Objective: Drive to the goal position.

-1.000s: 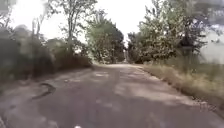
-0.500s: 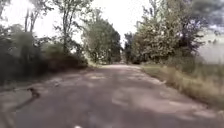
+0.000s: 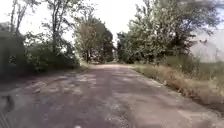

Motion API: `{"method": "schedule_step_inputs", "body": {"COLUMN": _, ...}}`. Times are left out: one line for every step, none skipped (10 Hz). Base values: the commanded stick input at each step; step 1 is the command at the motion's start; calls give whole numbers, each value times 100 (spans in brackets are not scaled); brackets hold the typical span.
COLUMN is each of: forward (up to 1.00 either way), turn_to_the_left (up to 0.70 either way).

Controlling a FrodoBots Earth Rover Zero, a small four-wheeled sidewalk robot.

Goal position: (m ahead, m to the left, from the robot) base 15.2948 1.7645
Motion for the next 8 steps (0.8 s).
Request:
{"method": "schedule_step_inputs", "body": {"forward": 100, "turn_to_the_left": -9}}
{"method": "schedule_step_inputs", "body": {"forward": 100, "turn_to_the_left": -9}}
{"method": "schedule_step_inputs", "body": {"forward": 100, "turn_to_the_left": -9}}
{"method": "schedule_step_inputs", "body": {"forward": 100, "turn_to_the_left": -9}}
{"method": "schedule_step_inputs", "body": {"forward": 100, "turn_to_the_left": -9}}
{"method": "schedule_step_inputs", "body": {"forward": 100, "turn_to_the_left": -9}}
{"method": "schedule_step_inputs", "body": {"forward": 100, "turn_to_the_left": -6}}
{"method": "schedule_step_inputs", "body": {"forward": 100, "turn_to_the_left": -4}}
